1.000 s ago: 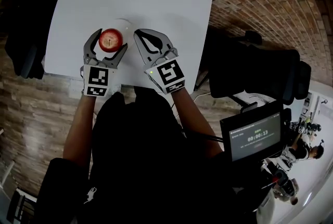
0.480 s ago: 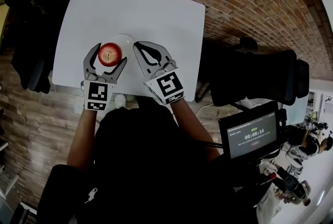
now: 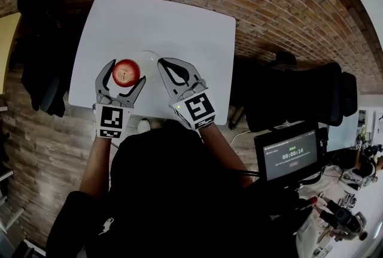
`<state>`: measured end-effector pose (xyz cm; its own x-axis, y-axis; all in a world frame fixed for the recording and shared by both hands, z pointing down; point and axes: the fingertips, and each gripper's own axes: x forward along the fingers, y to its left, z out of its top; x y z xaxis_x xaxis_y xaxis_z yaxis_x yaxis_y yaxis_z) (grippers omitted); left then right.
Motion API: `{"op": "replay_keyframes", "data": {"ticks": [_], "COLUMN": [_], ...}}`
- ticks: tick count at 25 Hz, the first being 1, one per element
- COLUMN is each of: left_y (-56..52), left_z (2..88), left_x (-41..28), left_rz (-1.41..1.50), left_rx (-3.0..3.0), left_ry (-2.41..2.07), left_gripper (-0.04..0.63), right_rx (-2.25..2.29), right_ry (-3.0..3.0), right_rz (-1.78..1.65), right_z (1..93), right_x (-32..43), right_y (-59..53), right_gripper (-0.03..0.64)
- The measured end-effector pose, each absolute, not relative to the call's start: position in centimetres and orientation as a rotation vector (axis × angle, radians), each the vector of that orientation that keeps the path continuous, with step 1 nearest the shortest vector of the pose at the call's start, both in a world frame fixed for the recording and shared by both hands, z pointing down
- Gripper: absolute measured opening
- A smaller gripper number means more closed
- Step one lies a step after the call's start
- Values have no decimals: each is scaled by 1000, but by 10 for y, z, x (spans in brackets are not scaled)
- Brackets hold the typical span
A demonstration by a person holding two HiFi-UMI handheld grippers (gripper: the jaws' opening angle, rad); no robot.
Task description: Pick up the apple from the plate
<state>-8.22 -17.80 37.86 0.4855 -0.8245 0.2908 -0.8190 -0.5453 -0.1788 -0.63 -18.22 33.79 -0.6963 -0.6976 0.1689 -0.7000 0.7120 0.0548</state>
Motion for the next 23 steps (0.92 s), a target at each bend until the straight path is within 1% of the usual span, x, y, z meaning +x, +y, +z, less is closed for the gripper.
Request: {"op": "replay_keyframes", "data": {"ticks": [5,23], "left_y": [-171,-181], "left_z": [365,394], "left_x": [-87,-77], "left_rz": [-538,-563], "left_rx": [-2689,-2780], "left_ry": [1476,1426], "left_gripper": [410,410], "right_rx": [1166,1140], "right_ry": [-2751,-2681], "right_rz": [12,24], "right_z": [324,345], "right_x": [-5,0], "right_y": [-177,-188], "right_gripper": [3,2]}}
